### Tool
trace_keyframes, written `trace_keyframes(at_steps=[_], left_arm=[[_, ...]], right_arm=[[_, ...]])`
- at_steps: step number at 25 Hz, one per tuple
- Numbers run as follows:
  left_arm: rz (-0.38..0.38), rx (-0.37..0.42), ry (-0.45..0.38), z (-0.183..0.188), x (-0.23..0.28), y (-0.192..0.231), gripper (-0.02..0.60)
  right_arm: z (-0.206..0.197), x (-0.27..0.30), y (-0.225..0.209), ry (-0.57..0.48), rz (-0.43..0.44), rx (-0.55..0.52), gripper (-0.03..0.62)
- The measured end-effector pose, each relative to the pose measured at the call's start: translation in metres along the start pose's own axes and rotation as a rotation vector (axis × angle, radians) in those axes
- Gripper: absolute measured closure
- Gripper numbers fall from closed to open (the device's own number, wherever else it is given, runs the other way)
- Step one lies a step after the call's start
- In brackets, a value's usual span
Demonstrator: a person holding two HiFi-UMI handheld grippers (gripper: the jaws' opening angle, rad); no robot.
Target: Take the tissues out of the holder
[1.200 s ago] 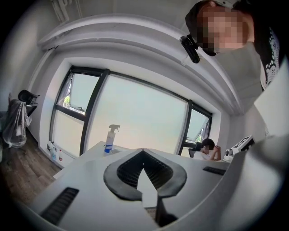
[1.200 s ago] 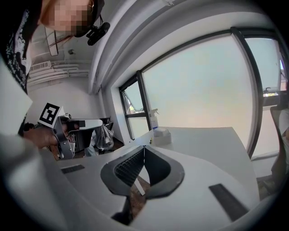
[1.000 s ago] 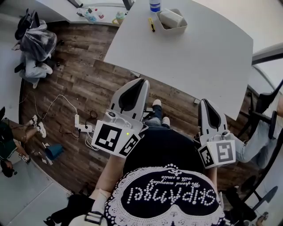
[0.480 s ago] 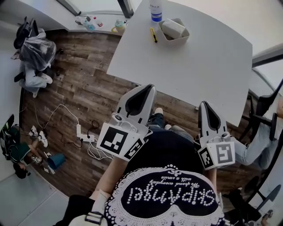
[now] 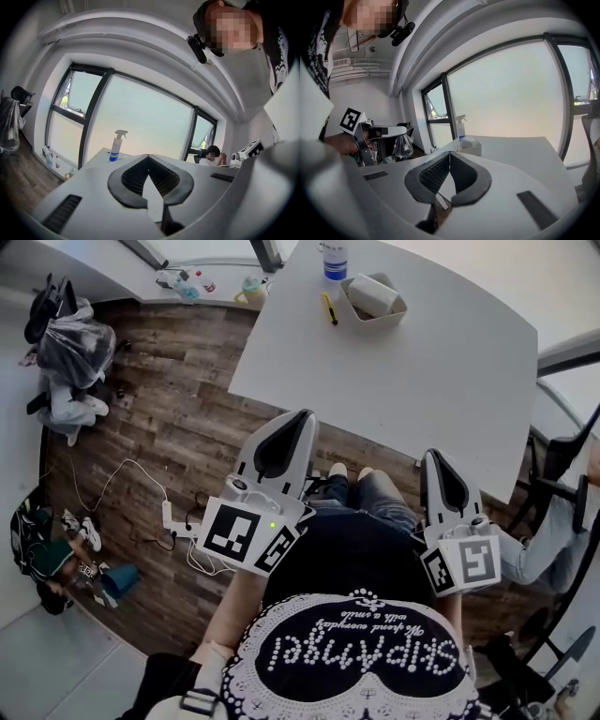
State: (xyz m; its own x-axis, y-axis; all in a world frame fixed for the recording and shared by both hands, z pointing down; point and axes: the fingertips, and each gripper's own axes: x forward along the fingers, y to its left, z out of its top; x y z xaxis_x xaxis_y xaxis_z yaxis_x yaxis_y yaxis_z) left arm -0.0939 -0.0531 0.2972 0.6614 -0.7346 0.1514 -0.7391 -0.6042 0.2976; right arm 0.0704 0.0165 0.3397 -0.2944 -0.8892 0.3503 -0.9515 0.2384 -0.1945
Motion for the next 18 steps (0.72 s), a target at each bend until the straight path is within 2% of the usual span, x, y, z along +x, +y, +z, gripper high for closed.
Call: trace_keyframes(at_steps=[7, 18], left_arm=[[0.074, -0.010, 0.001, -0.002, -0.006, 0.019, 0.580], [0.149, -0.013, 0.006, 0.005, 0.021, 0.023, 0.580]], right_arm=[[-0.001, 0.008, 0.001, 0.022, 0.035, -0.012, 0.582], [0.008, 0.027, -0.031, 0.045, 0.076, -0.005, 0.582]])
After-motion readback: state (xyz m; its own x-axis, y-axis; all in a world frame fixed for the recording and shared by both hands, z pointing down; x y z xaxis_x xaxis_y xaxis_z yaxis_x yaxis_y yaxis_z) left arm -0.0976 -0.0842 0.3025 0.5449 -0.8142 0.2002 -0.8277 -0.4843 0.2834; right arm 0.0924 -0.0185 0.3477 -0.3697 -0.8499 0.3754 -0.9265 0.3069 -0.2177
